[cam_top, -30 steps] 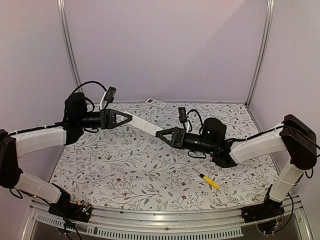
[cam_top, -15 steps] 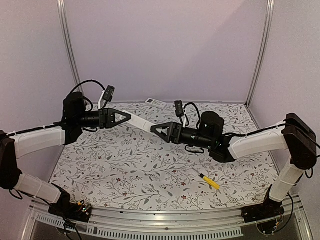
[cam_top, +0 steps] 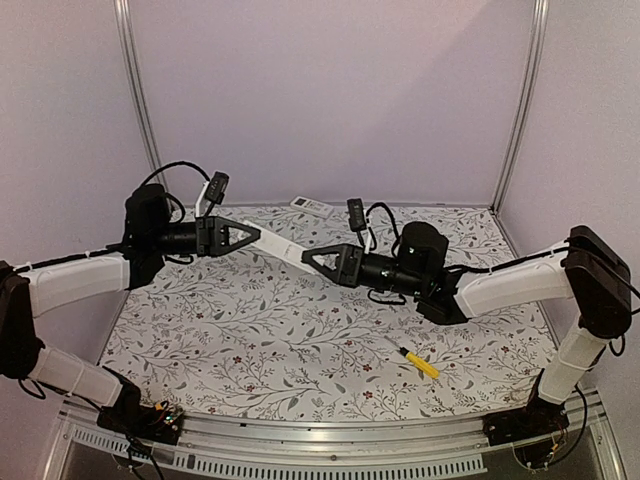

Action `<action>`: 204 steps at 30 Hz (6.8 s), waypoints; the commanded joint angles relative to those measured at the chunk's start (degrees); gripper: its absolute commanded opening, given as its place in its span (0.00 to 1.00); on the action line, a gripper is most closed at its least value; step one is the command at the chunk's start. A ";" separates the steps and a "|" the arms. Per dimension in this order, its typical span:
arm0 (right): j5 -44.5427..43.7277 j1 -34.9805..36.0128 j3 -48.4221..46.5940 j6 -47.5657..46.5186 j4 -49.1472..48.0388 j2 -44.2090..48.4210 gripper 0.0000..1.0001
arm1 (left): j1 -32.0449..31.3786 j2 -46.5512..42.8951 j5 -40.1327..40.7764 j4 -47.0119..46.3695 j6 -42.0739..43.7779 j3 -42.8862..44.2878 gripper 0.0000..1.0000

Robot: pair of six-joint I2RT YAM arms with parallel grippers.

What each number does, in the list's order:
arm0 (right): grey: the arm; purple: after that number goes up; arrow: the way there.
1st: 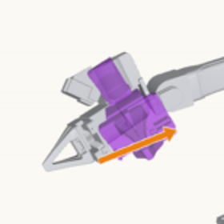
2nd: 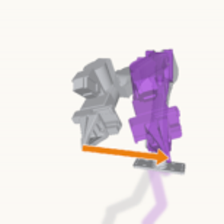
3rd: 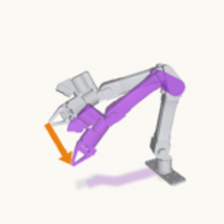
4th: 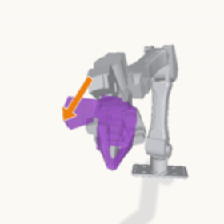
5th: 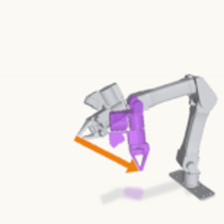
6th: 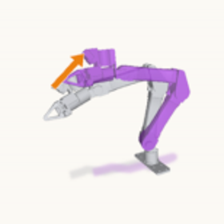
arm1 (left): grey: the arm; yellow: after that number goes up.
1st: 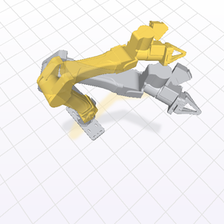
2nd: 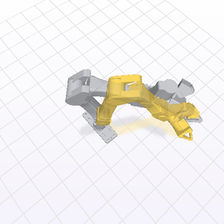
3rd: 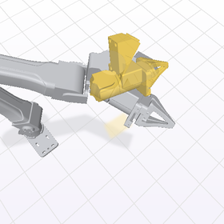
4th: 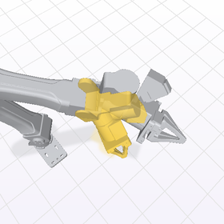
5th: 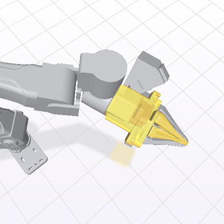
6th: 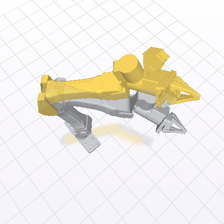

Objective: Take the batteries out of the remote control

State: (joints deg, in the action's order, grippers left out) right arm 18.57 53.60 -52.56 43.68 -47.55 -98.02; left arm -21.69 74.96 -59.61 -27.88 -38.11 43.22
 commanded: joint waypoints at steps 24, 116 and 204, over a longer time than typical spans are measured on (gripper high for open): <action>-1.09 -2.63 6.59 2.90 0.97 2.22 0.42 | -0.31 -1.21 -0.47 -1.20 1.93 0.19 0.00; -13.42 -16.83 23.03 -4.15 24.54 21.34 0.00 | 4.68 -2.86 20.59 19.59 11.42 3.73 0.00; -4.08 -17.09 30.99 -7.54 18.92 24.04 0.61 | -17.05 31.68 25.05 48.90 29.77 24.13 0.51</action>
State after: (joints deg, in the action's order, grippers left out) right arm 14.09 35.88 -20.01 36.18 -27.53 -73.08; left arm -37.98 107.35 -38.59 20.91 -9.19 67.02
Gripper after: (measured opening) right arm 0.604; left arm 0.473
